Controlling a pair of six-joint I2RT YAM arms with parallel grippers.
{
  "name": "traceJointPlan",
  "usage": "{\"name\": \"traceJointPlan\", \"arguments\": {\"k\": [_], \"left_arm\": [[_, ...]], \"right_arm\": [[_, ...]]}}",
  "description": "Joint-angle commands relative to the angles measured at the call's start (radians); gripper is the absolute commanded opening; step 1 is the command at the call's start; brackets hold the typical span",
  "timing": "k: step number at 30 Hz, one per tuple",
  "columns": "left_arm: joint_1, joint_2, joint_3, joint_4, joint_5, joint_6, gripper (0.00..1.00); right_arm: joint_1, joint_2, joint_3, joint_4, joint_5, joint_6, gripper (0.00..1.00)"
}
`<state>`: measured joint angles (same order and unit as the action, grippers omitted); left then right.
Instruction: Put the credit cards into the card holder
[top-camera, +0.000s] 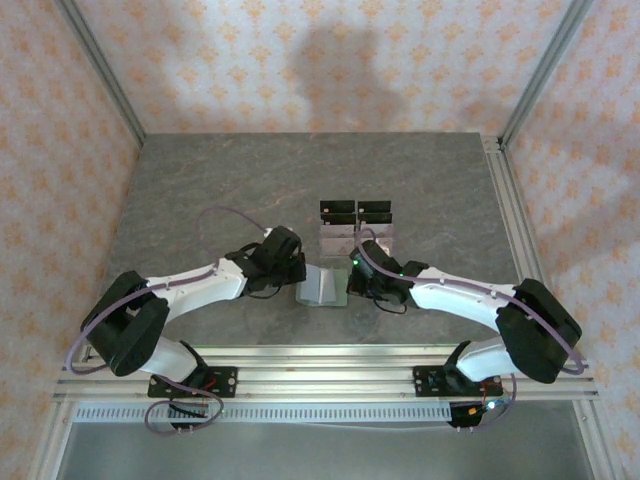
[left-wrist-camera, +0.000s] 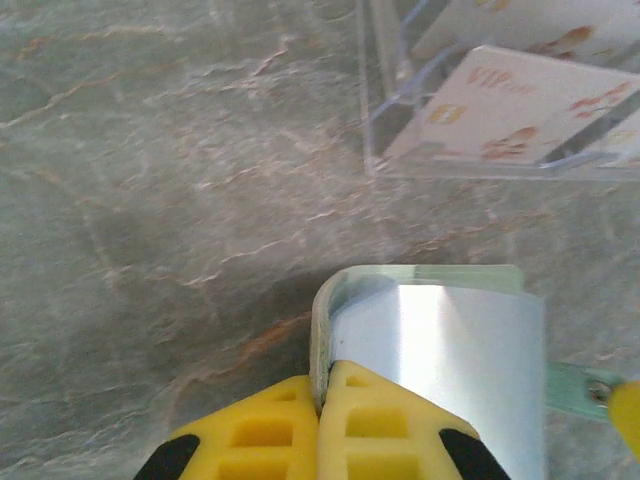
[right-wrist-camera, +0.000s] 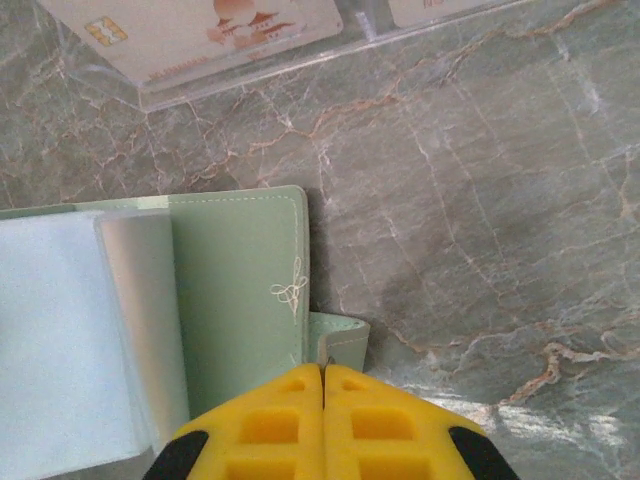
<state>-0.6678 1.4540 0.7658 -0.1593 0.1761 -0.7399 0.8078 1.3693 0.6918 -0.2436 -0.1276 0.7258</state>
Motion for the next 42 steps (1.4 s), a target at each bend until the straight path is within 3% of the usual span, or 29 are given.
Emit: {"name": "traceJointPlan", "arguments": {"k": [1, 3, 6, 9, 19, 25, 32, 39, 42], "left_arm": [[-0.006, -0.007, 0.036, 0.039, 0.04, -0.021, 0.01], [-0.012, -0.011, 0.048, 0.054, 0.066, -0.037, 0.1], [-0.037, 0.004, 0.069, 0.08, 0.096, -0.054, 0.34], [-0.069, 0.028, 0.093, 0.093, 0.103, -0.058, 0.44], [-0.09, 0.027, 0.092, 0.047, 0.048, -0.035, 0.46], [-0.09, -0.005, 0.074, -0.035, -0.04, -0.009, 0.46], [-0.075, -0.037, 0.045, -0.124, -0.142, 0.01, 0.46], [-0.004, -0.13, -0.006, -0.155, -0.168, 0.009, 0.48], [0.025, -0.174, -0.019, -0.173, -0.175, 0.014, 0.54]], "right_arm": [[-0.004, -0.002, -0.008, 0.022, 0.005, 0.01, 0.02], [-0.006, 0.006, -0.008, 0.027, 0.002, 0.01, 0.01], [-0.007, 0.017, -0.008, 0.032, -0.001, 0.007, 0.02], [-0.014, 0.025, -0.008, 0.034, -0.004, 0.007, 0.04], [-0.033, 0.008, -0.023, 0.028, -0.009, 0.003, 0.15], [-0.033, -0.048, -0.014, -0.013, -0.016, 0.012, 0.34], [-0.033, -0.111, 0.07, -0.088, -0.06, -0.027, 0.36], [-0.029, 0.027, 0.134, 0.004, -0.185, -0.028, 0.39], [-0.02, 0.114, 0.152, 0.041, -0.21, -0.024, 0.4]]}}
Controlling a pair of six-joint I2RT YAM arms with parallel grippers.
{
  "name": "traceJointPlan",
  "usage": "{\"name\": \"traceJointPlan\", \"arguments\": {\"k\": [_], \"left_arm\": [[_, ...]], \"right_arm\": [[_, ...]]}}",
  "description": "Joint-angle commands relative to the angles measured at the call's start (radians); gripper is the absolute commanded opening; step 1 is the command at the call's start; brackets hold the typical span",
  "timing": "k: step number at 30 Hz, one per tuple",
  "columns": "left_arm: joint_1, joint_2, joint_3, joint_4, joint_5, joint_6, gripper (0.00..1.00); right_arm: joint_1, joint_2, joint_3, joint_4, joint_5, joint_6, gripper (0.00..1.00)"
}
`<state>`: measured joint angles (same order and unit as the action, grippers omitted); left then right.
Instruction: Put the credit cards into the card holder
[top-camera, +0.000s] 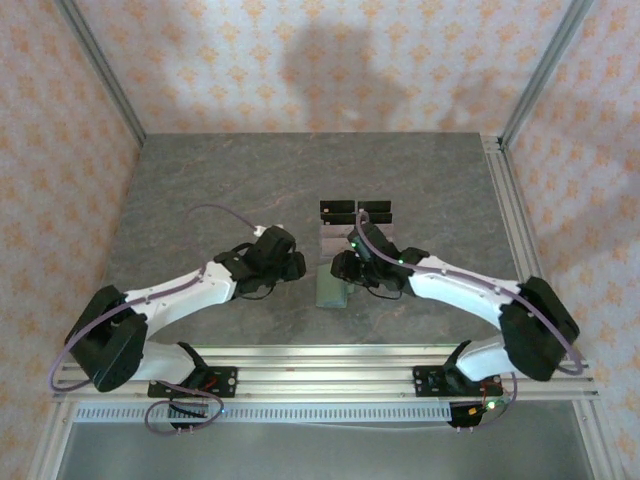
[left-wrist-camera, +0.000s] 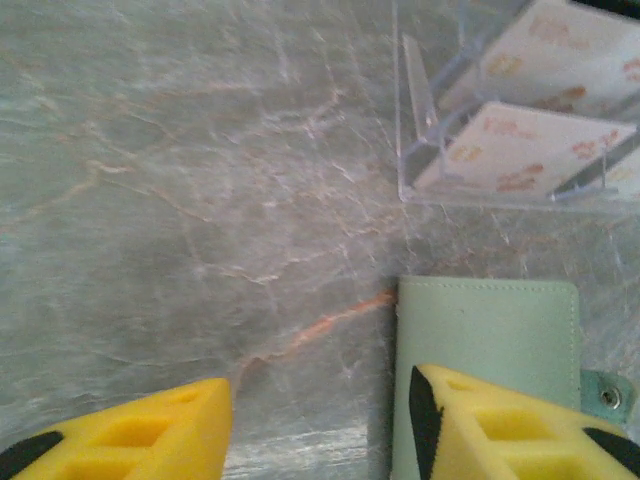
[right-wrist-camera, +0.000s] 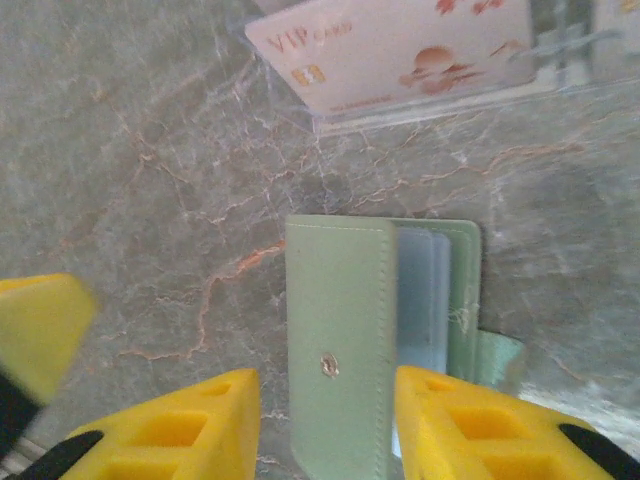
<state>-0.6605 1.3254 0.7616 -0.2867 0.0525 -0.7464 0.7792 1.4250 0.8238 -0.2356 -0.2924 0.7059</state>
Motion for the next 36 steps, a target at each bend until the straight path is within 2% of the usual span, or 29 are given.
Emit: {"name": "traceJointPlan", "arguments": {"k": [1, 5, 11, 15, 20, 23, 28, 36], "left_arm": [[0.027, -0.056, -0.017, -0.053, -0.052, 0.022, 0.56], [0.045, -0.083, -0.023, -0.068, -0.052, 0.027, 0.64], [0.05, -0.089, -0.035, -0.06, -0.051, 0.022, 0.71], [0.049, -0.082, -0.036, -0.05, -0.042, 0.019, 0.76], [0.051, -0.066, -0.026, -0.053, -0.044, 0.019, 0.95], [0.05, -0.059, -0.01, -0.083, -0.087, 0.014, 1.0], [0.05, -0.063, -0.001, -0.108, -0.164, 0.006, 1.0], [0.051, -0.067, -0.001, -0.091, -0.17, -0.004, 1.0]], "right_arm": [[0.012, 0.083, 0.023, 0.047, -0.052, -0.001, 0.4], [0.023, 0.127, 0.023, 0.085, -0.071, 0.013, 0.4], [0.031, 0.087, 0.017, 0.069, -0.056, 0.021, 0.41], [0.029, 0.025, 0.0, 0.016, 0.006, 0.02, 0.48], [0.01, 0.003, -0.031, -0.009, 0.036, 0.025, 0.54], [0.006, 0.024, -0.035, 0.002, 0.026, 0.025, 0.54], [0.004, 0.074, -0.026, 0.023, 0.014, 0.018, 0.54], [0.002, 0.125, -0.025, 0.045, -0.001, 0.013, 0.54]]}}
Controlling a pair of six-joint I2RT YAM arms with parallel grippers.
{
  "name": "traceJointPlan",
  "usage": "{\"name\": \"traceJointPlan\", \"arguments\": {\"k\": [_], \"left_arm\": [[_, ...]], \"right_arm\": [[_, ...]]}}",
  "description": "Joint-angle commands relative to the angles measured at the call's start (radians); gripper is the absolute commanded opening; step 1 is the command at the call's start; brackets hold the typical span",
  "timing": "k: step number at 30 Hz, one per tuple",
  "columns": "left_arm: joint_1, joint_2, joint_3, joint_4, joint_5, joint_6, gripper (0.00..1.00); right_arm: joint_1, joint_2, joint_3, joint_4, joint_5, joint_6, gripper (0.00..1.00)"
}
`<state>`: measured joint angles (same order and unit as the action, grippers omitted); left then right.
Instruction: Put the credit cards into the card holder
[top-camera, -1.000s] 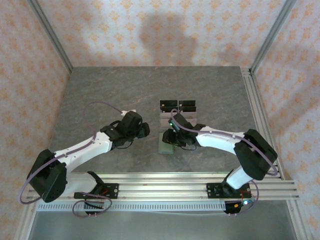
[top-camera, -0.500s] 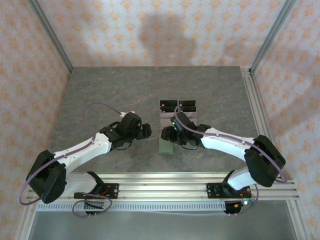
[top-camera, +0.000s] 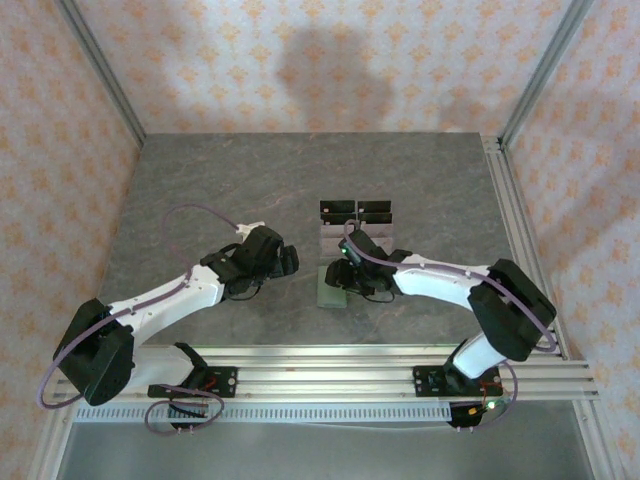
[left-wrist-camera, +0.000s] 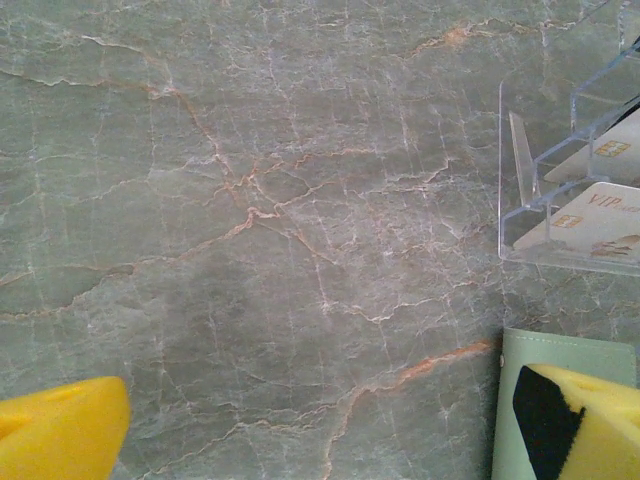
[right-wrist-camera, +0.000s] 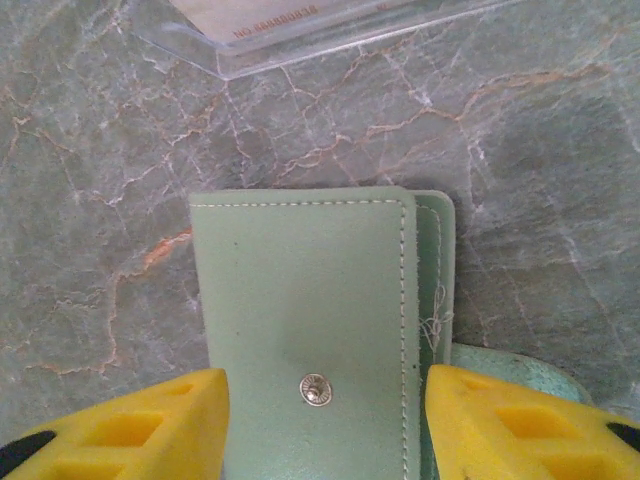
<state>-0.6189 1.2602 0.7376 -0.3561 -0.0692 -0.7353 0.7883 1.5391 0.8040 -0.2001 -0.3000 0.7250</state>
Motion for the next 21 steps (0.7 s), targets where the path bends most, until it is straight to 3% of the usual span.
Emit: {"name": "traceJointPlan", "arguments": {"k": [1, 21], "left_arm": [[0.008, 0.0, 0.023, -0.02, -0.047, -0.016, 1.0], [0.008, -0.029, 0.045, -0.052, -0.043, -0.032, 1.0]], "right_arm": [[-0.008, 0.014, -0.005, 0.011, 0.005, -0.008, 0.54], [-0.006, 0.014, 0.045, 0.117, -0.146, 0.004, 0.51]]}}
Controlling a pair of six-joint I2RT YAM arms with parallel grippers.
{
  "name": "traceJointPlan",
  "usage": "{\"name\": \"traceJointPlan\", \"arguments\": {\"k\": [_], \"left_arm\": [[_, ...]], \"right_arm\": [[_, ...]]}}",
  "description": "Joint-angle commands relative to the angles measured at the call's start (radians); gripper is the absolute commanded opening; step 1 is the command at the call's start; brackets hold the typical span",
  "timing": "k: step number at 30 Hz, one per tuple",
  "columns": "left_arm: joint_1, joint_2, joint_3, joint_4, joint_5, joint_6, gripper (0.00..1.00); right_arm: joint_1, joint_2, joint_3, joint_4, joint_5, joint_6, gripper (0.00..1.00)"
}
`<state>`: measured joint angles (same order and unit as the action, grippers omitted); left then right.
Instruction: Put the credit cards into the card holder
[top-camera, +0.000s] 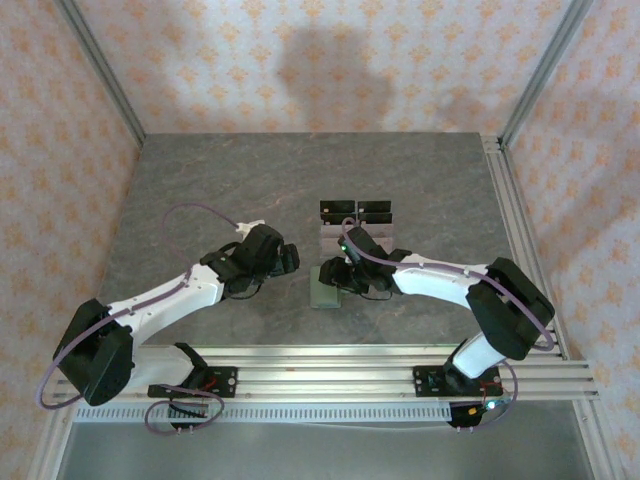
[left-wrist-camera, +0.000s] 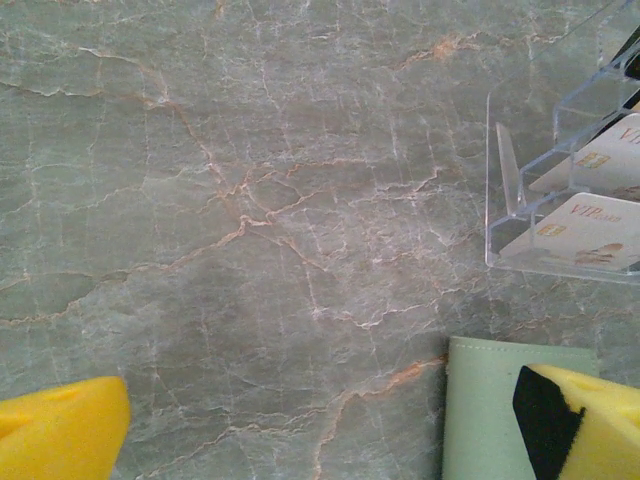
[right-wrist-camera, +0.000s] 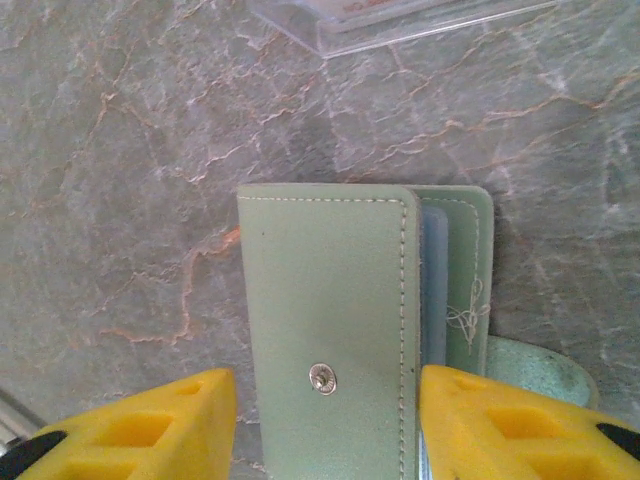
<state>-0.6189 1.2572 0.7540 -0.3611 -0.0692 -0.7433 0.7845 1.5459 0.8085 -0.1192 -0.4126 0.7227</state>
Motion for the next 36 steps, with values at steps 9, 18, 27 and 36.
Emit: {"name": "traceJointPlan", "arguments": {"k": [9, 18, 27, 36], "left_arm": [[0.008, -0.072, 0.061, -0.108, -0.031, -0.035, 1.0], [0.011, -0.13, 0.121, -0.201, -0.066, -0.086, 1.0], [0.019, -0.213, 0.178, -0.299, -0.136, -0.112, 1.0], [0.021, -0.194, 0.207, -0.314, -0.117, -0.11, 1.0]], "right_arm": [[0.032, 0.061, 0.117, 0.046, -0.066, 0.013, 0.49], [0.099, 0.117, 0.187, 0.047, -0.077, 0.029, 0.48], [0.177, 0.138, 0.2, 0.084, -0.086, 0.069, 0.47], [0.21, 0.156, 0.232, 0.062, -0.047, 0.055, 0.46]]}}
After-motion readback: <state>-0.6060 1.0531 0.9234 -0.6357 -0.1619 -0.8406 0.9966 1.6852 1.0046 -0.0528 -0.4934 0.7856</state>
